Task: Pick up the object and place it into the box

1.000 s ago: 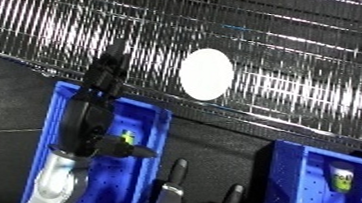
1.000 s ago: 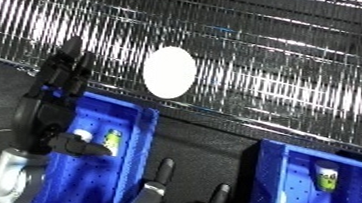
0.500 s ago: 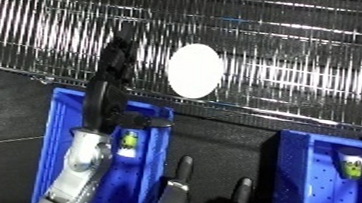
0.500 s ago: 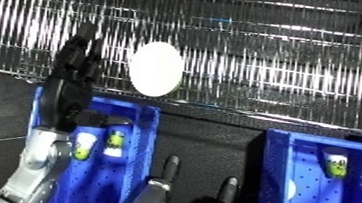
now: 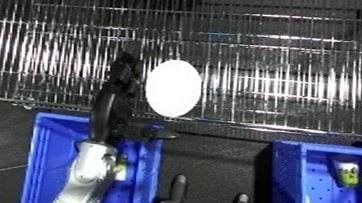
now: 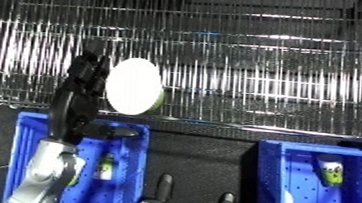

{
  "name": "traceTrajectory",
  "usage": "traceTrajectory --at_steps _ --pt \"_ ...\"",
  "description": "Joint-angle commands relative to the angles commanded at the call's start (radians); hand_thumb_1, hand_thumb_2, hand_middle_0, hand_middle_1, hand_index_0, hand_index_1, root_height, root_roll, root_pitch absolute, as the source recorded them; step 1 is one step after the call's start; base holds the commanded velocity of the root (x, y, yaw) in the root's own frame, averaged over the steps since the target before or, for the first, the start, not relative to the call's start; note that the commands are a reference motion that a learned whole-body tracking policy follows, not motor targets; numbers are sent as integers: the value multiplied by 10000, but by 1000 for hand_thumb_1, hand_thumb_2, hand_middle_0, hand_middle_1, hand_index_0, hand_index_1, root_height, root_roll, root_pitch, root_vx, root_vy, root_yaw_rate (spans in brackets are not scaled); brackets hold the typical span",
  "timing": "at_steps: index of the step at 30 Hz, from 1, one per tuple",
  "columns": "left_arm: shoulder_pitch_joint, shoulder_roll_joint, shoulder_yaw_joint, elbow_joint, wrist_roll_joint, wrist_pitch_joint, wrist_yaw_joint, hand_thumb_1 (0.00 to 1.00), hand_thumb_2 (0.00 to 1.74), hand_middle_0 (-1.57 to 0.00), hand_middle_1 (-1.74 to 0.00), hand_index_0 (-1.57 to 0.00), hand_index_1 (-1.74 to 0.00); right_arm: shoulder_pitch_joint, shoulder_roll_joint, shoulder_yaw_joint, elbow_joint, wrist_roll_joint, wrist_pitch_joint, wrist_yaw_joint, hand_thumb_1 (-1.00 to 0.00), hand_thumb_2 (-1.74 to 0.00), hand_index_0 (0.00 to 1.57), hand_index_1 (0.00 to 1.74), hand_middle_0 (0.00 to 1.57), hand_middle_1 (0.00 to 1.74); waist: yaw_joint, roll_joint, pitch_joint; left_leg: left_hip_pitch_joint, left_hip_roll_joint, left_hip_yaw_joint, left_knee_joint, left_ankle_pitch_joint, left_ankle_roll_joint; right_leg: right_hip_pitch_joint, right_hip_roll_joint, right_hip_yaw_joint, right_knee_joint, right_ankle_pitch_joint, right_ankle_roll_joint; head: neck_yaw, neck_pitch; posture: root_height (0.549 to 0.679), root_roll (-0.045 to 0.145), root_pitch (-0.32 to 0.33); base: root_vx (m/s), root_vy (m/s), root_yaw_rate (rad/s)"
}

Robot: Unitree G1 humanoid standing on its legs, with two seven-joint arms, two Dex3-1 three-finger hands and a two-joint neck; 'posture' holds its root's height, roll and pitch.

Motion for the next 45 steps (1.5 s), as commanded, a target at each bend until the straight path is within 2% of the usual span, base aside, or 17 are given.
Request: traceTrajectory --at_steps 8,18,27,35,38,45 --pt "-617 14 -143 497 2 187 -29 0 0 0 0 0 0 126 80 91 -493 443 -55 87 0 0 0 0 0 0 -241 -126 0 -231 44 34 121 -65 -5 -230 58 56 24 54 55 -122 310 630 -19 95 -7 8 -53" --pt "-1381 -40 -217 1134 -323 394 -211 500 870 -785 -870 -785 -870 161 223 272 -612 522 -194 43 0 0 0 0 0 0 -476 -207 0 -301 67 86 156 -130 -13 -346 72 137 -3 82 101 -369 414 630 -18 105 -3 5 -33" --pt "-1475 -46 -198 1365 -366 404 -296 950 1653 -1492 -1653 -1492 -1653 134 277 339 -620 432 -272 -21 0 0 0 0 0 0 -478 -162 0 -141 72 102 2 -106 -62 -221 35 137 -133 57 91 -473 306 632 -14 105 5 -1 13" --pt "-968 91 25 1326 -372 327 -177 950 1653 -1492 -1653 -1492 -1653 130 245 258 -441 87 -395 -382 0 0 0 0 0 0 -302 9 0 71 6 74 -240 -36 -105 -22 -50 49 -290 9 50 -282 148 635 -6 105 -3 -7 63" --pt "-431 218 222 1044 -697 282 -177 950 1653 -1492 -1653 -1492 -1653 215 183 124 -388 5 -437 -597 0 0 0 0 0 0 -157 186 0 151 -85 45 -354 6 -108 29 -121 0 -313 -26 26 61 59 637 -1 106 -20 2 127" --pt "1244 284 988 136 -1390 -328 -582 950 1653 -1492 -1653 -1492 -1653 574 128 -373 -117 172 -676 -627 0 0 0 0 0 0 258 661 0 339 -322 2 -613 110 -119 182 -309 -118 -384 -120 -34 815 -60 639 13 105 -34 3 145"
